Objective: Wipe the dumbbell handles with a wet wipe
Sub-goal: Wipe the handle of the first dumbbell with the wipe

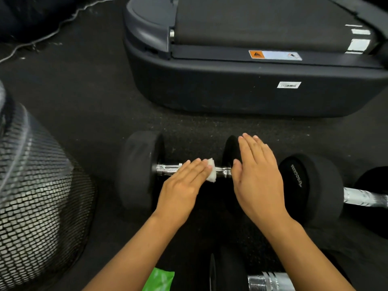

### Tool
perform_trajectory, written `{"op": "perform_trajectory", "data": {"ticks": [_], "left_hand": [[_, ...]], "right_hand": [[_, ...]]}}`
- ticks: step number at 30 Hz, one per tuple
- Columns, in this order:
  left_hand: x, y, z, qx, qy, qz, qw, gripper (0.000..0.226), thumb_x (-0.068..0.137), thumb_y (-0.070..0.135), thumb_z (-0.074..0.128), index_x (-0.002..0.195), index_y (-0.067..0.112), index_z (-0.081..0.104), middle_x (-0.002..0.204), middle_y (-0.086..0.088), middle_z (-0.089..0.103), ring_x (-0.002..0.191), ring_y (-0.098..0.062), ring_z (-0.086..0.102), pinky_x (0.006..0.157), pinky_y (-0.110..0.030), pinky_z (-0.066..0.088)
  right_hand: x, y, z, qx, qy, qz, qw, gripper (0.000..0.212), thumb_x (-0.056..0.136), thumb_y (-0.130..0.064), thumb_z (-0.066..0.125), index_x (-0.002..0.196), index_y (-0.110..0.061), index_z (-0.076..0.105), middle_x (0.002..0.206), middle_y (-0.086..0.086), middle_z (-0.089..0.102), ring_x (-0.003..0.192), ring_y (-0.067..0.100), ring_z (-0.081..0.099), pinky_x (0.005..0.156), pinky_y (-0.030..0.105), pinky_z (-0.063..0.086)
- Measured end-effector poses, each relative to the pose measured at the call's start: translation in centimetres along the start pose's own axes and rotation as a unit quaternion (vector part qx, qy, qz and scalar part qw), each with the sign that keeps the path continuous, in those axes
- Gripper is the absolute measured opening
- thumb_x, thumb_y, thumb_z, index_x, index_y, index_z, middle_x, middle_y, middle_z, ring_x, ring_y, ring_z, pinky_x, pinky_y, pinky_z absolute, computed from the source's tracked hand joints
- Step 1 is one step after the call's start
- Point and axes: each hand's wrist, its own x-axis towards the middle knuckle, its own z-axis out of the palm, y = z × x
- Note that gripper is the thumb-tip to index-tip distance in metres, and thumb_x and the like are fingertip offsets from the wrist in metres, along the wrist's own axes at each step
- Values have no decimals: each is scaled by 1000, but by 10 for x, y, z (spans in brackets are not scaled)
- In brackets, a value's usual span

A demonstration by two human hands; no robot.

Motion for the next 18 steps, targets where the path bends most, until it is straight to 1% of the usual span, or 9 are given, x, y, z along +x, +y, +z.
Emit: {"op": "perform_trajectory", "data": {"ticks": [2, 4, 5, 8, 10, 12, 15, 16, 18], "left_hand": [[12, 1, 0, -21, -14, 0, 1000, 40, 83, 9, 43, 116, 5, 64, 118, -9, 65, 109, -22, 61, 99, -39, 44], [31, 6, -6, -59, -88, -28, 994, 33, 85, 10, 46, 112, 11, 66, 112, -5, 68, 102, -18, 63, 99, -34, 43], [42, 8, -9, -81, -138, -50, 986, 27, 87, 8, 50, 107, 15, 67, 105, -3, 68, 97, -17, 63, 96, -32, 44], [77, 10, -12, -102, -274, -123, 948, 16, 93, 13, 49, 86, 25, 58, 83, 3, 60, 81, -17, 61, 71, -31, 47], [92, 8, -12, -128, -325, -155, 924, 20, 95, 16, 47, 82, 28, 55, 81, 4, 58, 77, -13, 59, 69, -31, 49], [88, 7, -16, -143, -322, -148, 924, 18, 95, 18, 49, 86, 29, 59, 85, 4, 62, 81, -12, 61, 75, -32, 51], [66, 11, -21, -146, -257, -107, 949, 20, 93, 21, 53, 110, 24, 64, 103, 6, 68, 97, -6, 62, 86, -26, 49], [66, 13, -21, -149, -251, -109, 950, 21, 93, 21, 52, 111, 22, 64, 100, 7, 68, 95, -7, 62, 84, -25, 48], [82, 14, -19, -134, -296, -144, 935, 20, 96, 22, 48, 105, 21, 65, 86, 6, 62, 83, -10, 61, 74, -26, 48]], "right_hand": [[0, -1, 2, -3, 4, 1, 1000, 52, 91, -25, 27, 131, 2, 46, 135, 17, 49, 129, 30, 41, 109, 40, 28], [1, -1, 2, -8, 4, 5, 1000, 52, 90, -25, 27, 131, 2, 46, 136, 17, 49, 130, 30, 41, 109, 40, 27], [1, -1, 2, -10, 4, 6, 1000, 52, 90, -25, 27, 131, 1, 46, 136, 16, 49, 130, 29, 41, 109, 39, 26], [1, -1, 2, -10, 2, 5, 1000, 52, 90, -25, 27, 131, 1, 46, 136, 16, 49, 130, 28, 41, 110, 38, 25], [1, 0, 3, -9, 6, 3, 1000, 52, 90, -25, 28, 131, 0, 46, 135, 15, 49, 130, 28, 41, 110, 37, 24], [2, 0, 3, -9, 10, 0, 1000, 51, 90, -25, 28, 131, 0, 47, 135, 15, 50, 129, 28, 42, 110, 37, 25], [1, 0, 2, -9, 11, 1, 1000, 51, 90, -24, 29, 130, 1, 48, 134, 16, 51, 128, 28, 43, 109, 38, 28], [1, 0, 2, -10, 12, 1, 1000, 51, 90, -24, 29, 130, 1, 47, 134, 16, 51, 128, 29, 43, 109, 38, 28], [1, 0, 3, -9, 8, -1, 1000, 51, 90, -24, 29, 131, 0, 47, 135, 15, 50, 129, 28, 42, 110, 38, 27]]}}
